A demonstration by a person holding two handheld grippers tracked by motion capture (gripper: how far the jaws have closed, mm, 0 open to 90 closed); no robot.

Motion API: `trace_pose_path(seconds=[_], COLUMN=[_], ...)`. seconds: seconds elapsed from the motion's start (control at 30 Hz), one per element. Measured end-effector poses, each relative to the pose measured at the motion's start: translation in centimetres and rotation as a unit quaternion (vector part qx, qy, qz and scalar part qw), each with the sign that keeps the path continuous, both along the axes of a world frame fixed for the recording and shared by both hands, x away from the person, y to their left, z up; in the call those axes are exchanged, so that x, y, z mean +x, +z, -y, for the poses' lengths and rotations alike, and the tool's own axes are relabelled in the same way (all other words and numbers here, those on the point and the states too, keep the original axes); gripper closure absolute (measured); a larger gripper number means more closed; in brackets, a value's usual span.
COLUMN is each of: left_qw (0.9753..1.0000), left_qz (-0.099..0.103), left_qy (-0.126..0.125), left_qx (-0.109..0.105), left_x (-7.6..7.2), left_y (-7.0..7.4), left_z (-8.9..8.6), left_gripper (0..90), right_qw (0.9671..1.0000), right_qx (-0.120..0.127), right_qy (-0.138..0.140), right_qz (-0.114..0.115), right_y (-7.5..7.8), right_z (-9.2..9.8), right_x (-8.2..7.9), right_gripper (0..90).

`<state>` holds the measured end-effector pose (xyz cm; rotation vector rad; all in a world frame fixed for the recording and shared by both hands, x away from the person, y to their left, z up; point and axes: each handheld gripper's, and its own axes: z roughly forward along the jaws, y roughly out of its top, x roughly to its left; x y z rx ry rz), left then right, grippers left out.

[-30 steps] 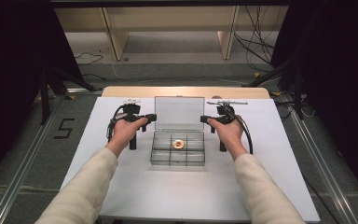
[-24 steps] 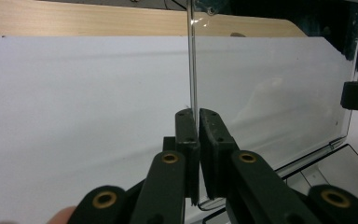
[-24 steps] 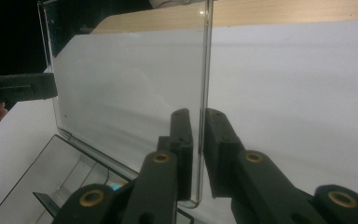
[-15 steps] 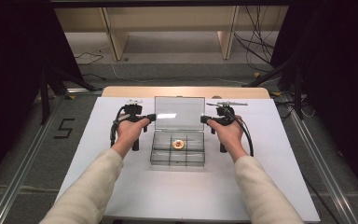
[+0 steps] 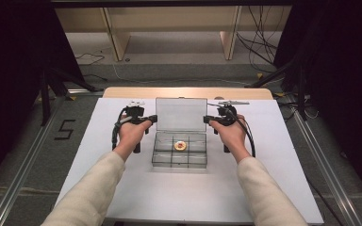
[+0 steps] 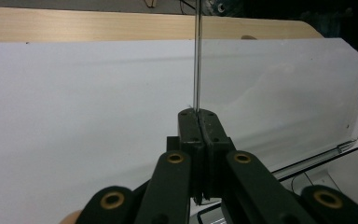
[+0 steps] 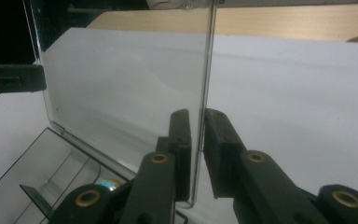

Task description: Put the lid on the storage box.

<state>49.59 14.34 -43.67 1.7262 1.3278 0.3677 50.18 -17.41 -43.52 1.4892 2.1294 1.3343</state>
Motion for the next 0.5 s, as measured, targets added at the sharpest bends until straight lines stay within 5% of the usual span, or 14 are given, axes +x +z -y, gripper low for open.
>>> trace_pose_path(seconds=[0.23,0.5], left_qw=[1.0,1.0], left_qz=[0.006,0.005], left_qy=[0.001,-0.001], left_qx=[0.002,0.001], left_x=[-0.1,-0.2], left_y=[0.0,0.0], left_z=[0.1,0.1], left_gripper=[89.6,89.6], right_qw=[0.9991,0.9979], right_qx=[0.007,-0.003], right_qy=[-0.023,-0.031], right_qz=[0.035,0.057], right_y=[1.8,3.5], right_z=[-0.2,-0.6], right_x=[1.0,1.7], right_gripper=[74.0,80.8])
